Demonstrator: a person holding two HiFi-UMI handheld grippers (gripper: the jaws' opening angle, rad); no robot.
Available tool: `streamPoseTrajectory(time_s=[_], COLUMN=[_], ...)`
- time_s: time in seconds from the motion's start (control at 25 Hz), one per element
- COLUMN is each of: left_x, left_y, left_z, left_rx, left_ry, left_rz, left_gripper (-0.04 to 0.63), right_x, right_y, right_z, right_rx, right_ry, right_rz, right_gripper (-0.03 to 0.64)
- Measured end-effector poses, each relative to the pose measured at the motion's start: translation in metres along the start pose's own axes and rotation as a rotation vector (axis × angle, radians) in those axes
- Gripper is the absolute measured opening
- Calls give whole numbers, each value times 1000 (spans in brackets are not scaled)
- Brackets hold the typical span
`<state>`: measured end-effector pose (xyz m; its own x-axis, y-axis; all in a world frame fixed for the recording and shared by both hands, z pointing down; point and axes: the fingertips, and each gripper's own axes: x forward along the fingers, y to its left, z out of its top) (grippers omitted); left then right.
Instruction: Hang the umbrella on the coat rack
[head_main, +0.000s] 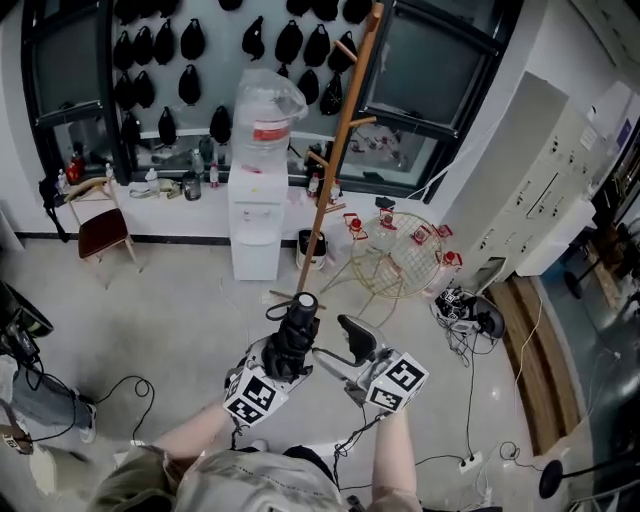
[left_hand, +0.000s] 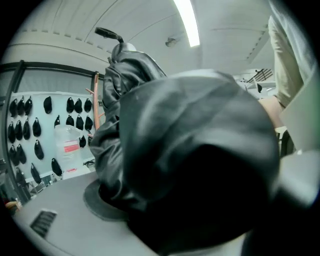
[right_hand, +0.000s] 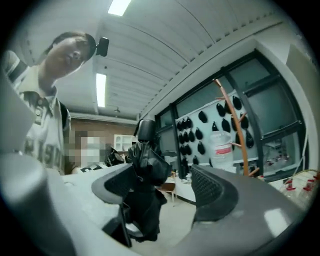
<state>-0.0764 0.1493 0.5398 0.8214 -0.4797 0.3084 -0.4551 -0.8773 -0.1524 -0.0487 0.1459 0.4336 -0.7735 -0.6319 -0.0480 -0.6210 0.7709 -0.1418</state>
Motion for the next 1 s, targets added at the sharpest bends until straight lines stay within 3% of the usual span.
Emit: streamPoseTrajectory(time_s=[0.24,0.44,0.88,1.0], left_x=[27,62,177,204], left_y=[-17,-24,-24,-15], left_z=[0,1,32,41], left_rx=[20,120,31,4], left_ry=[-17,25,30,30], left_rz=[-178,-275,-285,-261], left_gripper=[344,344,344,344], right_x=[6,0,-15,-16], right_y=[-7,-35,-126,-152], right_z=[-1,14,14,19], right_rx=[46,120,44,13], right_ry=[24,-13,99,121], right_rz=[202,323,518,530], right_gripper=[362,362,359,282])
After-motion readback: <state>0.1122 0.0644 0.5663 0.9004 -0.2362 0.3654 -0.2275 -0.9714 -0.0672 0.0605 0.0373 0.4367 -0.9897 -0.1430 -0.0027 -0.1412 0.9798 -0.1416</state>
